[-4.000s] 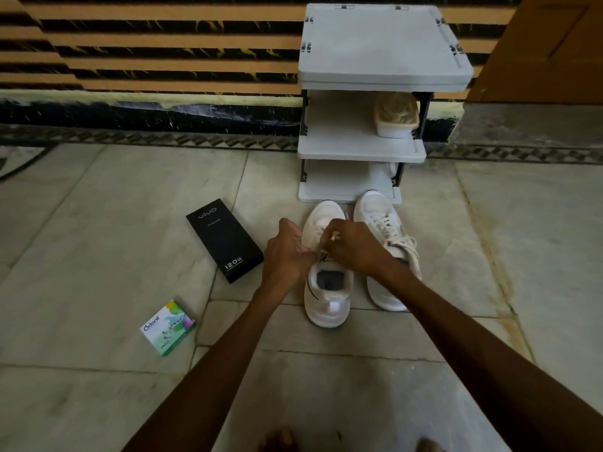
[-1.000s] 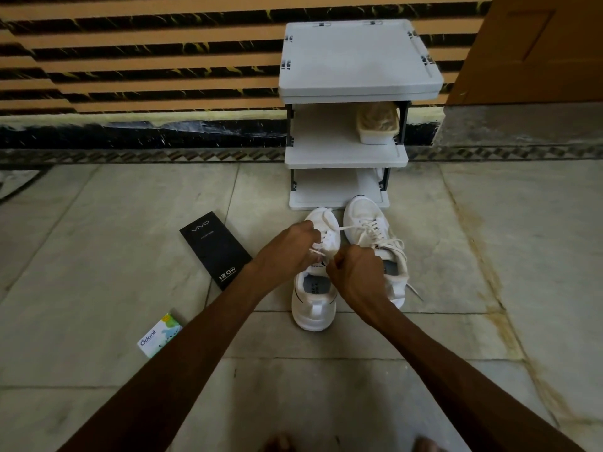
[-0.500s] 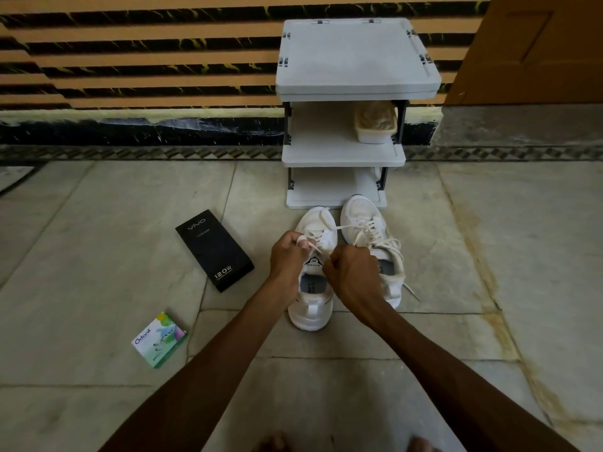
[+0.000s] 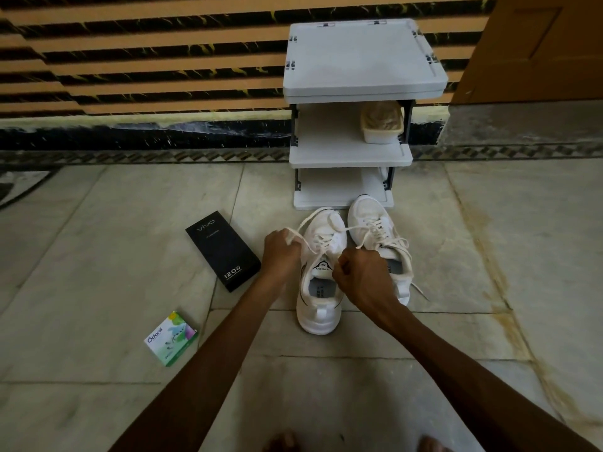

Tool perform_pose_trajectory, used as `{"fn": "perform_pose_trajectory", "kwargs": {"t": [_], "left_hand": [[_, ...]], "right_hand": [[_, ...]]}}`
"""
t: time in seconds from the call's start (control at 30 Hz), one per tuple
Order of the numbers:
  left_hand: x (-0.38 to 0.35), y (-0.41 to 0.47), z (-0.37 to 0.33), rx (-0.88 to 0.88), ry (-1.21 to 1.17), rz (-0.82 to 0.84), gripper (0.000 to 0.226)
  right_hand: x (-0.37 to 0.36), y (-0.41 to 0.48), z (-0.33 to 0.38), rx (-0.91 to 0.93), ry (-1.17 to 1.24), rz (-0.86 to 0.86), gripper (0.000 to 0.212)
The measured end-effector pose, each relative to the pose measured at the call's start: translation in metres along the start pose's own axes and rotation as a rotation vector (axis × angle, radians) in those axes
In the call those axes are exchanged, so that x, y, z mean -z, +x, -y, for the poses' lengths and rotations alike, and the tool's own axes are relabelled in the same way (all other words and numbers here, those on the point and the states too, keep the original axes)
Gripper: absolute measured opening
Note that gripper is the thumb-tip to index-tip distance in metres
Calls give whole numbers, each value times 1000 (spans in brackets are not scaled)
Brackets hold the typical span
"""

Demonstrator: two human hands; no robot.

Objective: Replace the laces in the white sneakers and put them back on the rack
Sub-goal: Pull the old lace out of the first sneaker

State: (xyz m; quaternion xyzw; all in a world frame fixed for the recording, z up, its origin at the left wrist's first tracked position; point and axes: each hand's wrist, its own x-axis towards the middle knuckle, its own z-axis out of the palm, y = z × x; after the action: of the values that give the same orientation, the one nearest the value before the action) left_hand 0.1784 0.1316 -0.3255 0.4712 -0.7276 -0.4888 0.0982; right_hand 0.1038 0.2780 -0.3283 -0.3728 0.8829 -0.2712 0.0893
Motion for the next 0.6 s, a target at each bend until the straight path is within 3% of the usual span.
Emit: {"fn": "perform_pose_trajectory", "kwargs": {"t": [0.17, 0.4, 0.47, 0.57, 0.6], "left_hand": [[-3, -20, 9, -262, 460, 83, 49], [-18, -34, -1, -416, 503, -78, 61], [-12, -27, 2, -287, 371, -102, 59], [2, -12, 12, 46, -24, -56, 59], [5, -10, 15, 73, -61, -36, 59]], "right_hand": [[-2, -6, 0, -10, -77, 13, 17], [-5, 2, 9, -14, -213, 76, 25], [-4, 2, 8, -73, -196, 68, 24], [-6, 1, 2, -209, -6, -46, 31], [-6, 1, 2, -212, 30, -71, 27]]}}
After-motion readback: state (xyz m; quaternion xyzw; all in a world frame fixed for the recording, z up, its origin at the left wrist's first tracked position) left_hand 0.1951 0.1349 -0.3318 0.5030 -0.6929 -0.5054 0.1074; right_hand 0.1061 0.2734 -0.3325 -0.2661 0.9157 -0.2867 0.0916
